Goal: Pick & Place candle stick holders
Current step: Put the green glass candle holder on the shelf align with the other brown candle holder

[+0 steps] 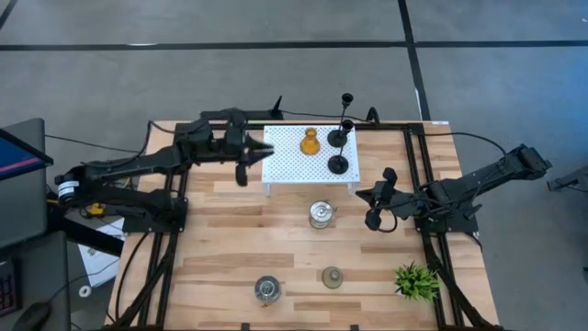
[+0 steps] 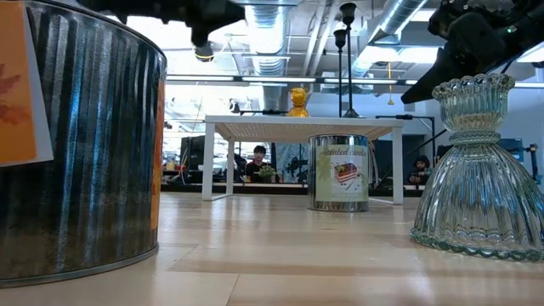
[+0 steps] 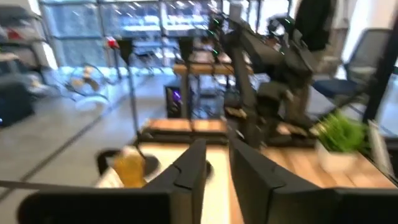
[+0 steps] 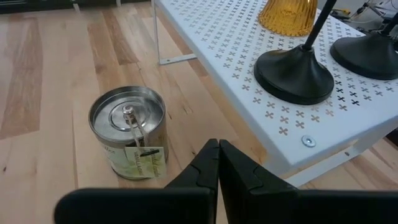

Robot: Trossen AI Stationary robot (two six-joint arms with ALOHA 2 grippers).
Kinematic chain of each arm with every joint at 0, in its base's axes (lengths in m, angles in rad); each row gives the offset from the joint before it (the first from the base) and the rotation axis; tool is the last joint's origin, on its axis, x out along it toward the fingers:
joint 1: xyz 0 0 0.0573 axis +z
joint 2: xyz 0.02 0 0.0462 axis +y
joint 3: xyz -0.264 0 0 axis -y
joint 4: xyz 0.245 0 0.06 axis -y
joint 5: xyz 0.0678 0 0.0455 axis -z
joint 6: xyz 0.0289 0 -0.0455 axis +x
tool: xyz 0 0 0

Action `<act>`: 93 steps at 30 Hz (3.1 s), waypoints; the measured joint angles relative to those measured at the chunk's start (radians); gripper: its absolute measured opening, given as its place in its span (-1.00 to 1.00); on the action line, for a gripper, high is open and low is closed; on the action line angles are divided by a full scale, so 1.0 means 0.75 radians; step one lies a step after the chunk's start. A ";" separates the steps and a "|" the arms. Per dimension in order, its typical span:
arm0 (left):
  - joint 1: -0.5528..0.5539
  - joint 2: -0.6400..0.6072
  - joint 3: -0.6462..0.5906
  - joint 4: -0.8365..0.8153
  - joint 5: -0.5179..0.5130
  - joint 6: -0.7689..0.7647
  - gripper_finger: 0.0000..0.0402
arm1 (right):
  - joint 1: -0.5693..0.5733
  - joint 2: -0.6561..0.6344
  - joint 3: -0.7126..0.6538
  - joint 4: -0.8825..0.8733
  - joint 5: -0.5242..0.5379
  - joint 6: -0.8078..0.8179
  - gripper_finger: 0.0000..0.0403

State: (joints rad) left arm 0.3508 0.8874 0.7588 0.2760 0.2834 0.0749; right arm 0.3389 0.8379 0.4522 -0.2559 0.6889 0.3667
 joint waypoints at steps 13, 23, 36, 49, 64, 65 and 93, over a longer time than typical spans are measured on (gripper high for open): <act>-0.088 -0.047 -0.219 0.009 0.103 -0.170 -0.97 | -0.012 -0.001 0.000 0.046 -0.004 -0.102 -1.00; -0.170 0.052 -0.317 0.141 0.104 0.065 -0.97 | -0.102 0.000 0.000 0.165 0.060 -0.075 -1.00; -0.242 0.147 -0.317 0.177 0.102 0.142 -0.95 | -0.128 -0.001 0.000 0.178 -0.102 -0.292 -1.00; -0.242 0.148 -0.317 0.189 0.102 0.143 -0.96 | -0.121 0.000 0.000 0.239 -0.818 -0.278 -1.00; -0.242 0.147 -0.316 0.214 0.102 0.143 -0.96 | 0.022 0.196 0.010 0.432 -0.818 -0.173 -1.00; -0.242 0.147 -0.316 0.214 0.102 0.143 -0.96 | 0.045 0.238 0.030 0.429 -0.818 -0.173 -1.00; -0.242 0.147 -0.316 0.212 0.103 0.091 -0.96 | 0.277 0.990 0.790 -0.242 -0.921 0.101 -0.54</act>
State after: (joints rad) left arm 0.1692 0.9977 0.5217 0.4347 0.3603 0.1433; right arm 0.5466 1.5800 1.0448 -0.4372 -0.0017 0.4422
